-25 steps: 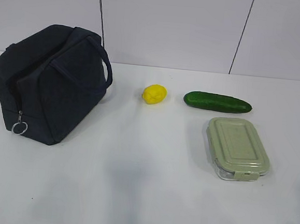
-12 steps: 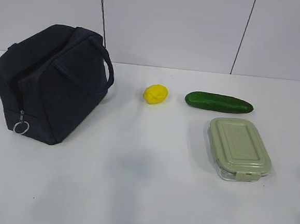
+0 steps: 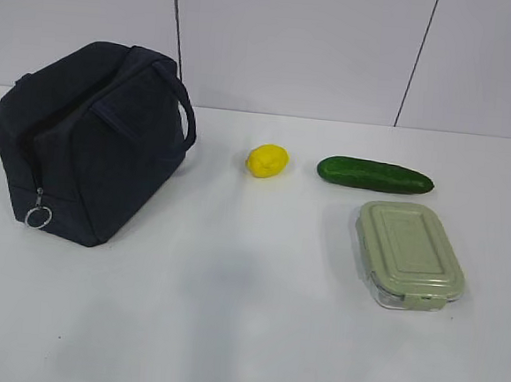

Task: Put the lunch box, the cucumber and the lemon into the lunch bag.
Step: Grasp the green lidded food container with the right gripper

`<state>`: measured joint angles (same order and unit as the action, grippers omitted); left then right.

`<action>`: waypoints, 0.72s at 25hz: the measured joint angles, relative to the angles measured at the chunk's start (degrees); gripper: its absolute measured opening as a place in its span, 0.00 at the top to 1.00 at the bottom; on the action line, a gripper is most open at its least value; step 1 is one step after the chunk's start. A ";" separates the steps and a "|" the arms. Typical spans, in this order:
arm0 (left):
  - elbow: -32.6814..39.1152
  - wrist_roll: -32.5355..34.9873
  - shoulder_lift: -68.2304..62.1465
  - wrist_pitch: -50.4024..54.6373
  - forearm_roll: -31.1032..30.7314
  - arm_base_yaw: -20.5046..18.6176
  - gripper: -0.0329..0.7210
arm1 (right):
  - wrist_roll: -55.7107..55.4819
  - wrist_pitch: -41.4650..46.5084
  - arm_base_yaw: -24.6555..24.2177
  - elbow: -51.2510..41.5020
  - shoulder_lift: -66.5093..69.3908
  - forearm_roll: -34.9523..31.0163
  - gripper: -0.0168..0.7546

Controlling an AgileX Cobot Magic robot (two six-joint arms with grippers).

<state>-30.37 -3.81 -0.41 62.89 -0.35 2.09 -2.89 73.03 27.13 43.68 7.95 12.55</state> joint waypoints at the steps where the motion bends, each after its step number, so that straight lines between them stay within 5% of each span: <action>1: 0.00 0.00 0.00 0.00 0.00 0.00 0.34 | -1.98 0.00 0.49 0.47 0.00 0.24 0.34; 9: 0.00 0.00 0.00 0.00 0.00 0.00 0.38 | -17.62 0.29 0.83 10.24 2.99 0.19 0.34; 18: 0.00 0.00 0.00 0.00 0.00 0.00 0.40 | -13.34 0.28 0.83 27.23 23.08 -5.23 0.34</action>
<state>-30.37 -3.81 -0.41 62.89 -0.35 2.09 -16.22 73.31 27.96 70.90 31.02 7.32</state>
